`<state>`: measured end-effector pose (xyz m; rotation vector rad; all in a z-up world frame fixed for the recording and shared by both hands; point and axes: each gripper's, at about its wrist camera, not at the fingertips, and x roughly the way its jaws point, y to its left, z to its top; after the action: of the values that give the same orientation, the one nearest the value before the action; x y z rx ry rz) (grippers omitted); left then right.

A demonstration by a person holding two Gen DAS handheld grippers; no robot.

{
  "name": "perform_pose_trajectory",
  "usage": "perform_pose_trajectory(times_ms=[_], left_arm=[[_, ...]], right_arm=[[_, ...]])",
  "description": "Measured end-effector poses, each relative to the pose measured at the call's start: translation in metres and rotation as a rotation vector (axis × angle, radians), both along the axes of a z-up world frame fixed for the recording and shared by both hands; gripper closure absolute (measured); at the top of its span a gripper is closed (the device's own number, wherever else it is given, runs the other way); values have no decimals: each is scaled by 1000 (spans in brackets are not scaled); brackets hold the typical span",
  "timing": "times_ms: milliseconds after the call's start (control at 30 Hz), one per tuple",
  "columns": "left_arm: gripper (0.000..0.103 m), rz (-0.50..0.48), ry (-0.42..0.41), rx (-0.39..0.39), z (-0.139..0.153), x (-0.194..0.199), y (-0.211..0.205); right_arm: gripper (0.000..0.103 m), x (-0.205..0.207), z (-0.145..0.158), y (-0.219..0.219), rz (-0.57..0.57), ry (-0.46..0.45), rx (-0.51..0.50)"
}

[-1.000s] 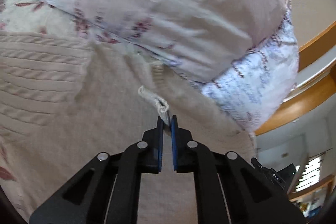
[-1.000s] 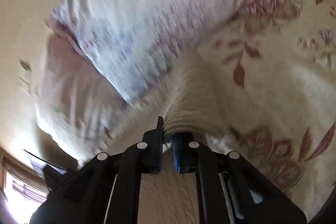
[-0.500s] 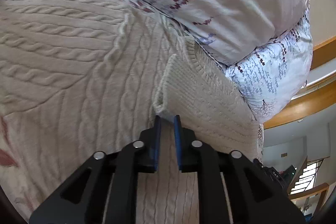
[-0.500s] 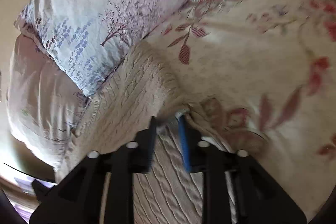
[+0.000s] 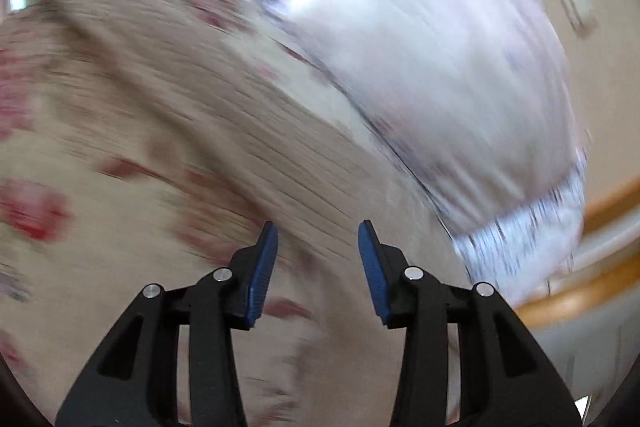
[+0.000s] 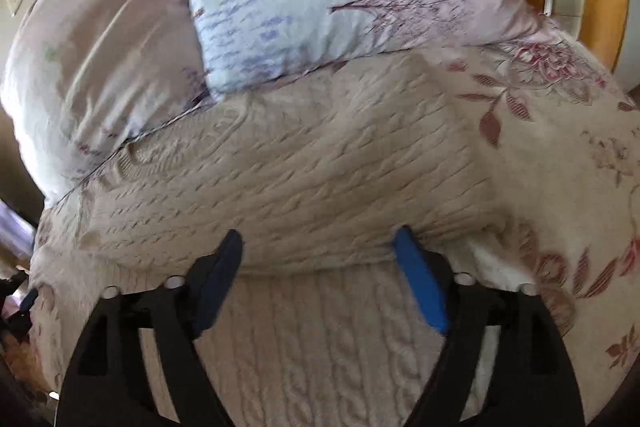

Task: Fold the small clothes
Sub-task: 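Carry the held sleeve across the sweater body with the left tool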

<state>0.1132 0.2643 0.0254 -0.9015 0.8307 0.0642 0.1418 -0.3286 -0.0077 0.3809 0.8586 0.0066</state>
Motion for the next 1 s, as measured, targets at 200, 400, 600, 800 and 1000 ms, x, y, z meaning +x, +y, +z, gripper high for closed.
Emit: perform_pose_trajectory(times_ms=[200, 400, 600, 800, 1000], left_arm=[[67, 224, 76, -105, -25, -8, 60], [77, 320, 61, -189, -40, 2, 83], [85, 399, 33, -229, -48, 9, 90], [91, 447, 5, -269, -58, 6, 105], [97, 440, -20, -248, -56, 10, 105]], right_arm=[[17, -10, -3, -10, 5, 5, 114], [17, -12, 1, -4, 18, 8, 110], [17, -9, 0, 0, 41, 7, 105], [17, -9, 0, -1, 60, 7, 107], [17, -12, 0, -2, 67, -1, 125]])
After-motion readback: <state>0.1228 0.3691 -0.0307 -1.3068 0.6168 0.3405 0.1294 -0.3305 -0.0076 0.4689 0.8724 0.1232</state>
